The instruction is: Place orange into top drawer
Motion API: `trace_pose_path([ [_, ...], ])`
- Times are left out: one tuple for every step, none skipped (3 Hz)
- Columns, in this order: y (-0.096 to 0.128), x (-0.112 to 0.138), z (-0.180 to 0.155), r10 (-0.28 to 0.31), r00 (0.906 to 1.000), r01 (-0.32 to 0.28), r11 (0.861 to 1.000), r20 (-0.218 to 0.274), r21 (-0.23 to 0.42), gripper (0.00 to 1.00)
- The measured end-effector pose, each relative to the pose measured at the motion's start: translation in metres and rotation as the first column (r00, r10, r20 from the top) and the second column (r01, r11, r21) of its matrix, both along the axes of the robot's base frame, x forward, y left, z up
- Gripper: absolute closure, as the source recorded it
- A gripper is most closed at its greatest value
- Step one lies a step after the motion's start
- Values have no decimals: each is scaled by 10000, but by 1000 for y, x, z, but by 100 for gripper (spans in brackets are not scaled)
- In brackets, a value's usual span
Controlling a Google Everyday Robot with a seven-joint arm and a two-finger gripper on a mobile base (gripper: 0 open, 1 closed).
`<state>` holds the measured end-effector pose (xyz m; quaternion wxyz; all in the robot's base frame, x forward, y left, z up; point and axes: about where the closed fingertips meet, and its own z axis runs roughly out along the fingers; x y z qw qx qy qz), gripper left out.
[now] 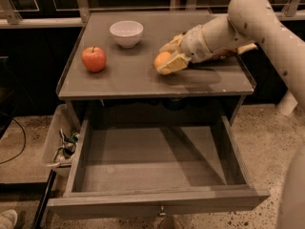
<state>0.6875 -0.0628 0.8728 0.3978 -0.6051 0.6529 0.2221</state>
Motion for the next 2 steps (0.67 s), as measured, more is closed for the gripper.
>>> trace_pose_path([
  [-26, -35, 8, -422, 9985, 423, 9991, 363, -21, 100],
  [-44, -61, 17, -695, 9948, 700, 9975, 741, -44, 100],
])
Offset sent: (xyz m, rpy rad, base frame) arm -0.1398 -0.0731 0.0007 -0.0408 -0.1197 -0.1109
